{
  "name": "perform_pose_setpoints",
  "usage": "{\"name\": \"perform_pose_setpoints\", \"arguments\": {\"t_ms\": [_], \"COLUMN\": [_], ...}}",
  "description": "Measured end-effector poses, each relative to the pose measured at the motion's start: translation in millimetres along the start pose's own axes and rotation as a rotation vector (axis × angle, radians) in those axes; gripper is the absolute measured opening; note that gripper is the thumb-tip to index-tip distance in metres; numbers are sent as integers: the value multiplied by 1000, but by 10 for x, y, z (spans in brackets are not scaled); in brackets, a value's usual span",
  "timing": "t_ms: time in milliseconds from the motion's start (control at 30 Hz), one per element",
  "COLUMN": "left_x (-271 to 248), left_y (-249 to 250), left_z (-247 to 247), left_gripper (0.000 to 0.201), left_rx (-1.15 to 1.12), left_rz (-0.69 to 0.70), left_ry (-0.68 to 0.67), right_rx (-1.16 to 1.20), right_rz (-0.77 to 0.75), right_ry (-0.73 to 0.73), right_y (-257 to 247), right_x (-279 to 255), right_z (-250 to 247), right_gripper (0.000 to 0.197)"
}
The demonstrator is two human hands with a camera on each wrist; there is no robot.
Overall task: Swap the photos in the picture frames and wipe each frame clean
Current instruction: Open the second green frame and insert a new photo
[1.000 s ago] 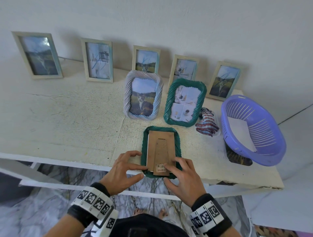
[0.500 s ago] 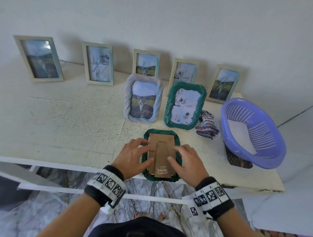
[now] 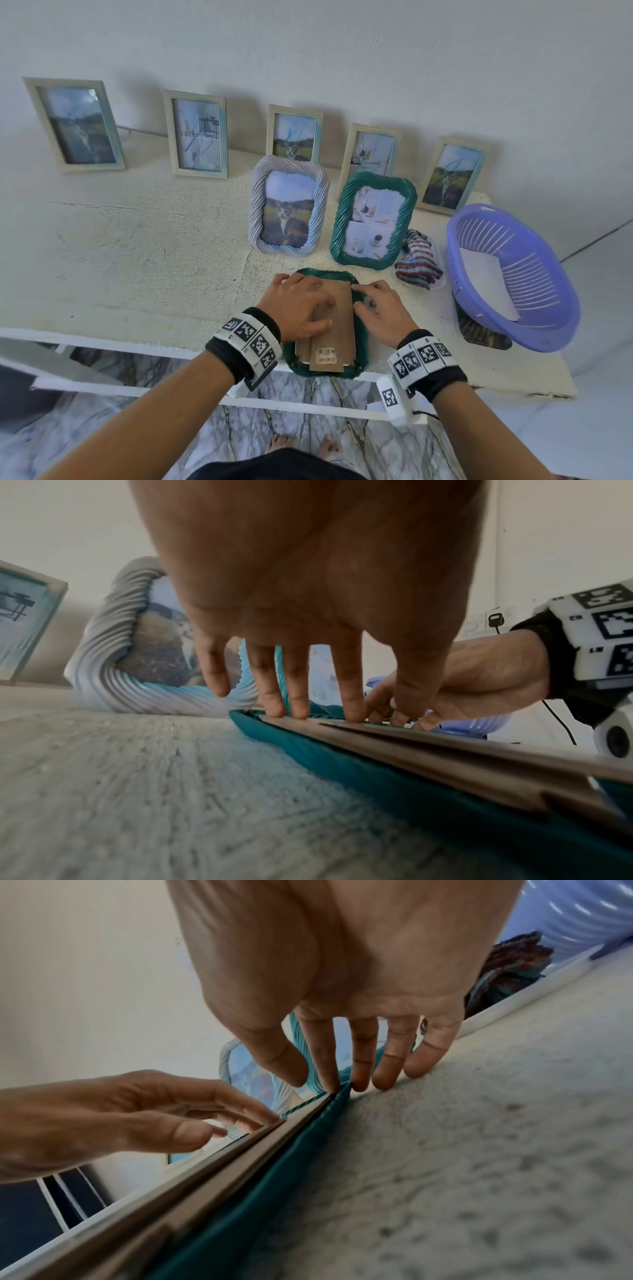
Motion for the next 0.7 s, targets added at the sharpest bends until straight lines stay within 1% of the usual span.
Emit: {"name": "perform_pose_setpoints", "arguments": {"t_ms": [67,167,267,300,367,433,500,533,600,633,667,700], "left_x": [-4,-15,-11,-16,-41,-69,-89,-91,-76,-67,-58,-54], "left_y": [-12,-36,-67,-82,-114,-188,-289,-338,-388,-394,-395,-397], "left_z": [10,42,62,60,41,17,8,18,41,51,59,57], "left_gripper": [48,58,67,69,66,63,66,62,55,56,62,72], "left_rx": [-6,-13,-39,-59,-186,-314,-329,-329,-344,-353,-368,-395], "left_rz": [7,4,7,14,14,-40,-144,-193,-238,-241,-238,-238], "left_ry": [1,-15,-50,-70,-80,-6,80,93,81,64,42,17], "right_rx": [6,6,-57,-87,-142,-186,-219,-232,-238,-238,-241,-245], "right_rz": [-9,-18,-33,-46,-69,-79,-79,-78,-77,-77,-76,-76], "right_ry": [1,10,-2,-13,-37,-52,-71,-79,-86,-87,-88,-87], "right_y": [-3,11,-11,-37,-87,-117,-123,-126,-126,-126,-123,-123], "right_x": [3,7,-5,-14,-39,-59,-64,-64,-59,-58,-59,-59], "right_z": [1,12,17,23,41,55,62,64,65,64,65,65], "right_gripper": [47,43,46,47,51,53,54,55,56,56,57,57]}}
Point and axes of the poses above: each hand's wrist, its own x-axis towards the middle knuckle, its own z-axis out of the palm, y = z × x, the point moved 4 cm from there along x, towards the middle knuckle, and after that the axes turned 12 degrees about -z, right-handed, at the moved point
